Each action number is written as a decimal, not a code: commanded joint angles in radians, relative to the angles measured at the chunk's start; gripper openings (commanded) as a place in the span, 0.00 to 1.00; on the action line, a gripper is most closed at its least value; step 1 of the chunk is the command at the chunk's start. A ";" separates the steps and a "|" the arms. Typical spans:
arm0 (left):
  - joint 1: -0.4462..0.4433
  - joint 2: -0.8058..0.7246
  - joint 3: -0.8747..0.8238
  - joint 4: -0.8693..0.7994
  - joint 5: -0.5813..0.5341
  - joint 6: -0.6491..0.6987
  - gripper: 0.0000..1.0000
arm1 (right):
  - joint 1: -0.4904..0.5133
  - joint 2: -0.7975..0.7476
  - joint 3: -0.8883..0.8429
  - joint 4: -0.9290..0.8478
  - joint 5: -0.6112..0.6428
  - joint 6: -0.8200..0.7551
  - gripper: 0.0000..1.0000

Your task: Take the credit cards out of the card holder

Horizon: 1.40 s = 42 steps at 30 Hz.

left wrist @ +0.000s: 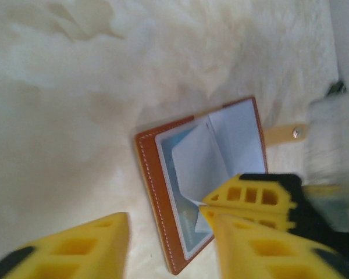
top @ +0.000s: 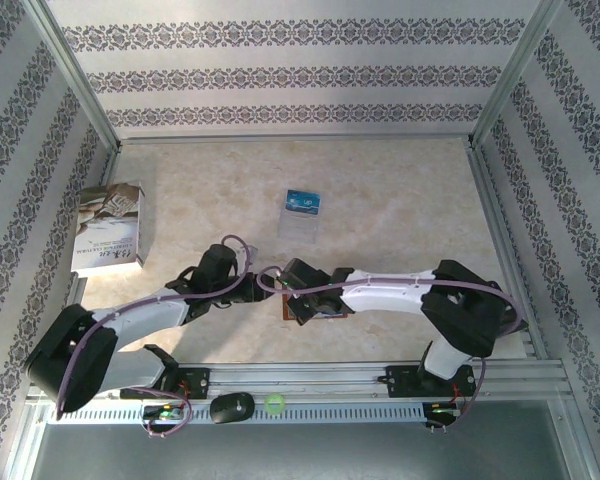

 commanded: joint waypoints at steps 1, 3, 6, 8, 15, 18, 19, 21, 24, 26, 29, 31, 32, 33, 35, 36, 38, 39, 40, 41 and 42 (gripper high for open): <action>-0.040 0.058 0.013 0.109 -0.002 -0.007 0.32 | -0.010 -0.074 -0.086 0.221 -0.072 0.033 0.00; -0.061 0.096 0.020 0.138 -0.004 -0.015 0.25 | -0.012 -0.102 -0.123 0.283 -0.085 0.047 0.00; -0.074 0.134 0.031 0.165 0.005 -0.024 0.20 | -0.024 -0.126 -0.166 0.353 -0.106 0.071 0.00; -0.079 0.143 0.035 0.183 0.005 -0.028 0.16 | -0.030 -0.137 -0.190 0.388 -0.114 0.080 0.00; -0.101 0.194 0.065 0.166 0.004 -0.032 0.05 | -0.044 -0.158 -0.234 0.441 -0.111 0.109 0.00; -0.113 0.234 0.089 0.161 0.015 -0.033 0.03 | -0.044 -0.157 -0.244 0.445 -0.114 0.114 0.00; -0.117 0.248 0.098 0.157 0.019 -0.033 0.01 | -0.044 -0.158 -0.249 0.450 -0.115 0.116 0.00; -0.121 0.277 0.113 0.142 0.021 -0.037 0.00 | -0.044 -0.158 -0.257 0.451 -0.109 0.121 0.00; -0.121 0.324 0.134 0.095 0.030 -0.042 0.00 | -0.045 -0.164 -0.272 0.452 -0.096 0.129 0.00; -0.121 0.336 0.142 0.056 0.025 -0.043 0.00 | -0.044 -0.167 -0.281 0.451 -0.084 0.139 0.00; -0.121 0.317 0.145 -0.038 -0.007 -0.028 0.00 | -0.043 -0.184 -0.288 0.418 -0.050 0.172 0.00; -0.121 0.309 0.142 -0.085 -0.019 -0.024 0.00 | -0.040 -0.203 -0.299 0.391 -0.013 0.206 0.00; -0.121 0.311 0.139 -0.091 -0.017 -0.024 0.00 | -0.038 -0.213 -0.303 0.369 0.006 0.223 0.00; -0.121 0.314 0.134 -0.093 -0.013 -0.024 0.00 | -0.034 -0.227 -0.308 0.346 0.034 0.246 0.00; -0.121 0.330 0.133 -0.096 -0.004 -0.025 0.00 | -0.028 -0.252 -0.314 0.276 0.092 0.299 0.00; -0.121 0.333 0.132 -0.091 0.000 -0.026 0.00 | -0.024 -0.264 -0.315 0.242 0.117 0.328 0.00; -0.121 0.340 0.132 -0.079 0.006 -0.028 0.00 | -0.018 -0.290 -0.319 0.142 0.187 0.411 0.00; -0.121 0.341 0.131 -0.074 0.010 -0.028 0.00 | -0.018 -0.301 -0.319 0.093 0.214 0.447 0.00; -0.121 0.339 0.128 -0.069 0.012 -0.028 0.00 | -0.017 -0.317 -0.319 0.034 0.248 0.484 0.04; -0.121 0.336 0.128 -0.065 0.015 -0.026 0.00 | -0.017 -0.335 -0.315 -0.031 0.285 0.520 0.09; -0.121 0.333 0.130 -0.065 0.017 -0.023 0.00 | -0.017 -0.354 -0.309 -0.077 0.305 0.540 0.12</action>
